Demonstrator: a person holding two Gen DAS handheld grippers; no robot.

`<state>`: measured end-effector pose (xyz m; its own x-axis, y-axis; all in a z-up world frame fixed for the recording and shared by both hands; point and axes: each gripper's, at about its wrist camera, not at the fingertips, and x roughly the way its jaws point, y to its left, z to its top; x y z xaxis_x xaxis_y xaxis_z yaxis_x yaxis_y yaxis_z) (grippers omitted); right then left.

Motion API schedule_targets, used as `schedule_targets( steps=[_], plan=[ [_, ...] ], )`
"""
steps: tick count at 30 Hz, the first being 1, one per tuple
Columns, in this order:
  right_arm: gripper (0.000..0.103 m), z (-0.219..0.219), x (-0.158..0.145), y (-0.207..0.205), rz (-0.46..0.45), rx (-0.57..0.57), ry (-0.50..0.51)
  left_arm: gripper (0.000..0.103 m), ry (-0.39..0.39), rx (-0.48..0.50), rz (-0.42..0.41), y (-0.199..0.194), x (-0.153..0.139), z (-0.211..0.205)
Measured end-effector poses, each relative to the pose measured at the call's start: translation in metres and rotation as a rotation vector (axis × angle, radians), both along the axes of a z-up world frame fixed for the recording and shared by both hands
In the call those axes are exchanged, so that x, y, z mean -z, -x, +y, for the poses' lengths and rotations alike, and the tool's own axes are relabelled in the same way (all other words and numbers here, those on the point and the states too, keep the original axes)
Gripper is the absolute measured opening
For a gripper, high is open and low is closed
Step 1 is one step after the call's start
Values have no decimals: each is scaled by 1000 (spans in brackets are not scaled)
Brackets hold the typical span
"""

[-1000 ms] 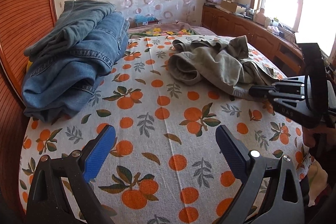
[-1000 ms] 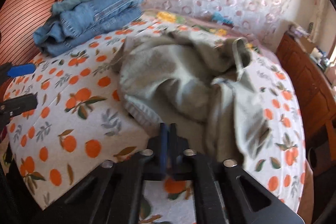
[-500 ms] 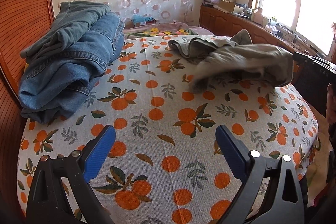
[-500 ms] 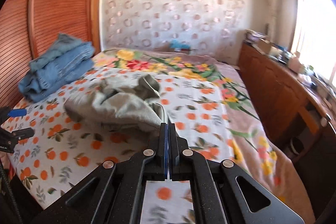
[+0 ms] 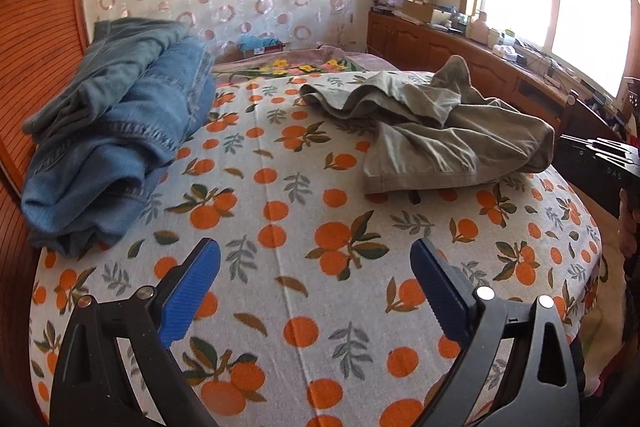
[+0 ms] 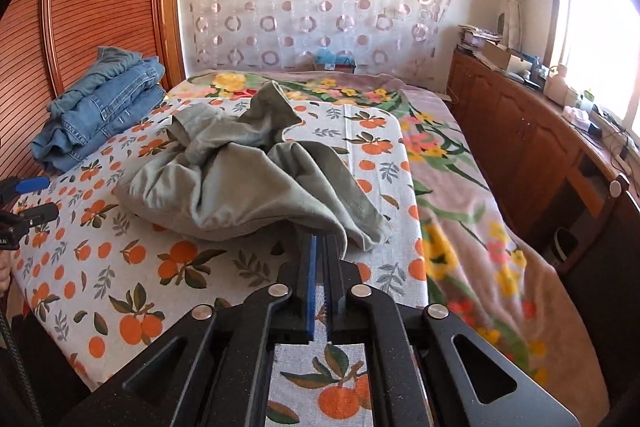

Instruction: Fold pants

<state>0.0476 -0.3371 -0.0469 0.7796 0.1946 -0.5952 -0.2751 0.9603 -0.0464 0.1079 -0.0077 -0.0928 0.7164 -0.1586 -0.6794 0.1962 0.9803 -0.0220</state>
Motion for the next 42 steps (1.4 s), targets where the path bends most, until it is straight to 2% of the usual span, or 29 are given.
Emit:
schedule_targets(
  steps=[1,3,7,12,16,20,22,23,27,30,42],
  plan=[
    [16,-1,1,-1,3,4,4,89,-8,13,4,-4,0,-4],
    [33,-6,5,-8,10,11,1,84,-28,38,20,-13,2,-13],
    [42,-13,10,-13,25,21,-13,73,-41,96,60,-31,11,-30],
    [42,-6,6,-43,61,6,-23,60,-113,140,82,-52,23,-52],
    [42,-1,9,-53,73,-7,-32,38,-133,141,76,-67,24,-59],
    [42,2,15,-59,88,-12,-26,19,-111,152,70,-73,19,-60],
    [29,2,16,-59,90,-14,-29,12,-98,152,53,-72,13,-58],
    [13,1,16,-60,97,-20,-34,12,-87,154,44,-72,10,-58],
    [12,-2,9,-59,97,-26,-70,7,-47,160,-1,-63,-12,-57],
    [10,-2,-8,-52,54,-28,-82,3,-32,160,-43,-52,-34,-54],
    [7,-9,-109,3,-180,-63,-101,3,-27,110,-240,-2,-142,-7]
  ],
)
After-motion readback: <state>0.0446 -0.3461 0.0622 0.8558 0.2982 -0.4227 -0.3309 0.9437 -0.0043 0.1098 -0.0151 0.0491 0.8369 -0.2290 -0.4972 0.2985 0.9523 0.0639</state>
